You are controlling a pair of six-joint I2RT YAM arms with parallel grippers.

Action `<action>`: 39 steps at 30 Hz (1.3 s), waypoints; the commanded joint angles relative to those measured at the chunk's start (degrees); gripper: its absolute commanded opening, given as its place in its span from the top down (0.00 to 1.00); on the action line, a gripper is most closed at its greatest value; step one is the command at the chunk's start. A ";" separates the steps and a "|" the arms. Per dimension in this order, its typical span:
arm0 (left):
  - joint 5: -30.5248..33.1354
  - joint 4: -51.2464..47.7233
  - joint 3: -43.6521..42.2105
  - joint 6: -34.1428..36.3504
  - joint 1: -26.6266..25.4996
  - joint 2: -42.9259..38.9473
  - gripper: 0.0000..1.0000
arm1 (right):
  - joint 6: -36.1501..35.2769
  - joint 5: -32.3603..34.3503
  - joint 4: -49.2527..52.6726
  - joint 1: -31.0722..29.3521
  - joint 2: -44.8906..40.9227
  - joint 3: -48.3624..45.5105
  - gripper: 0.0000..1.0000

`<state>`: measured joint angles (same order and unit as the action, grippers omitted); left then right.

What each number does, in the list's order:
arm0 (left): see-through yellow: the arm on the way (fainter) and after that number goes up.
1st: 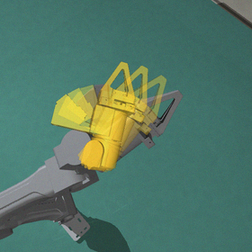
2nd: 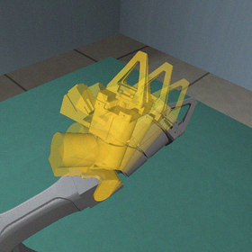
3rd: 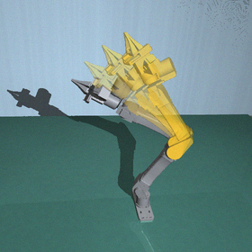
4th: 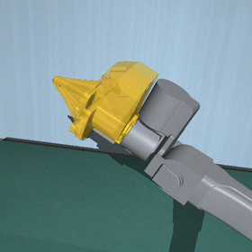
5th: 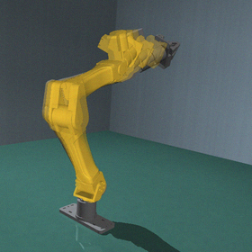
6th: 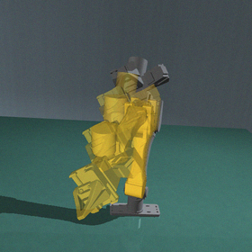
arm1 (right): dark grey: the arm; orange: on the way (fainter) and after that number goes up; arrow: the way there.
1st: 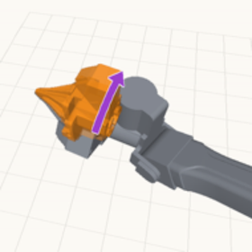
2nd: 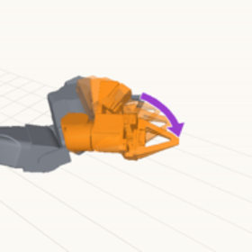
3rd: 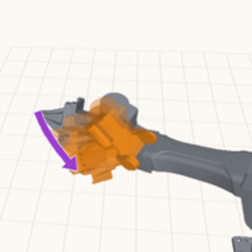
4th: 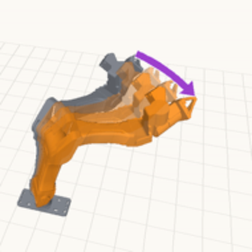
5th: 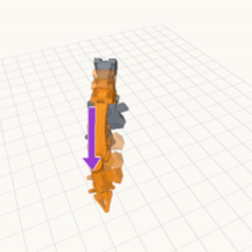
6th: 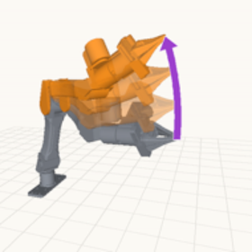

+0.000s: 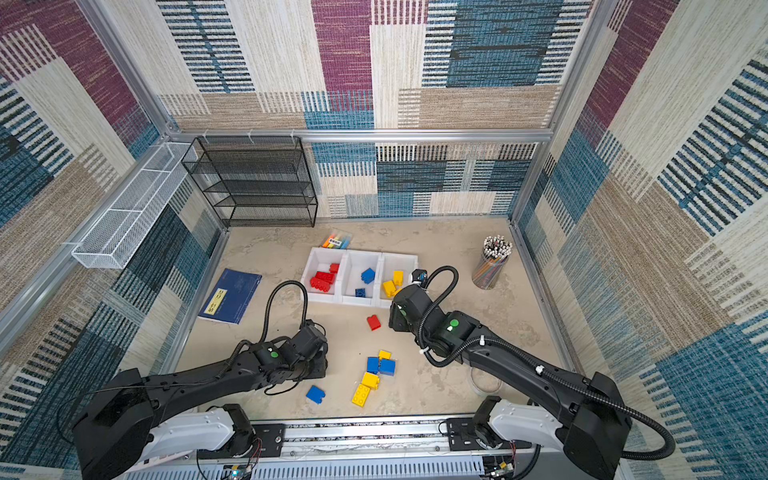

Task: Sort the legos into containers by color
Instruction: 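Carry the red curved brick into the red compartment and release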

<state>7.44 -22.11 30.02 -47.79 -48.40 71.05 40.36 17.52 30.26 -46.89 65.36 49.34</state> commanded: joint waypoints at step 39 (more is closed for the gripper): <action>-13.99 -9.34 51.65 30.22 28.09 35.70 0.62 | 4.68 3.93 6.73 -0.02 -9.34 -0.63 0.36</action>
<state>-5.17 -30.76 80.53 -19.29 -20.60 105.69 43.81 20.60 36.16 -46.89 56.60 48.97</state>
